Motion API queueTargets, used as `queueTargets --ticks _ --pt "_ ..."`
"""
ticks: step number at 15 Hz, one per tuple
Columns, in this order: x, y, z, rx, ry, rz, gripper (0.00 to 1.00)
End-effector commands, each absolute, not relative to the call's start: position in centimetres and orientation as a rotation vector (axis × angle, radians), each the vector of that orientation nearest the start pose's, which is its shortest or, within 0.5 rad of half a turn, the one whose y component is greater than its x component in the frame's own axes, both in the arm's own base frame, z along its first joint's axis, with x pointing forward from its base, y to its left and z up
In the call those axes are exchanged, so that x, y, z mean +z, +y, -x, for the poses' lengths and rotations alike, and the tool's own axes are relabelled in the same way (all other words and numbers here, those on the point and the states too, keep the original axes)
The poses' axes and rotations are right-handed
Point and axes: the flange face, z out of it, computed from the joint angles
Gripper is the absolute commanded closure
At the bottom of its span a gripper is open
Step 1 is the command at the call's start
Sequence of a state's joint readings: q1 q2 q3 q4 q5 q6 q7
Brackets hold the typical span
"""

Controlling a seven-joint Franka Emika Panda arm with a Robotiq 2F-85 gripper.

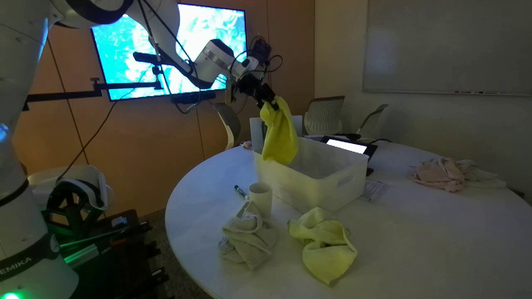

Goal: Put the cloths in the box and put the markers in the cup

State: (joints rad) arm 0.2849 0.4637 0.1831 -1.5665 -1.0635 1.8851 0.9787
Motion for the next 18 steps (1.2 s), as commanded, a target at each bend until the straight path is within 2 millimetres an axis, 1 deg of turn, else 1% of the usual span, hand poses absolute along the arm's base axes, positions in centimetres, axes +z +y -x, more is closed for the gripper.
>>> queueTargets --ticks 1,3,4,5,6,7,8,10,13,14,16,17,18 --pt "40.3 22.3 -67.6 0.624 -0.108 -2.365 0.96" --pt "40.0 21.4 -68.5 0.605 -0.127 -2.384 0.96" --pt "39.8 21.1 -68.8 0.591 -0.129 -2.392 0.94" --pt "39.7 20.7 -69.1 0.574 -0.14 -2.398 0.95" --pt "39.4 20.3 -69.4 0.554 -0.146 -2.41 0.7" --pt "39.1 20.0 -69.5 0.519 -0.141 -2.423 0.7" --pt "39.0 19.8 -69.6 0.499 -0.138 -2.444 0.65" --pt "38.6 19.4 -69.6 0.456 -0.128 -2.471 0.51" --pt "38.3 18.8 -69.4 0.401 -0.13 -2.501 0.27" --pt "38.2 18.7 -69.3 0.384 -0.118 -2.512 0.2" --pt "38.1 18.4 -68.9 0.353 -0.093 -2.541 0.05" --pt "38.0 18.4 -68.4 0.328 -0.057 -2.566 0.01" --pt "37.8 18.5 -68.0 0.306 -0.026 -2.583 0.0"
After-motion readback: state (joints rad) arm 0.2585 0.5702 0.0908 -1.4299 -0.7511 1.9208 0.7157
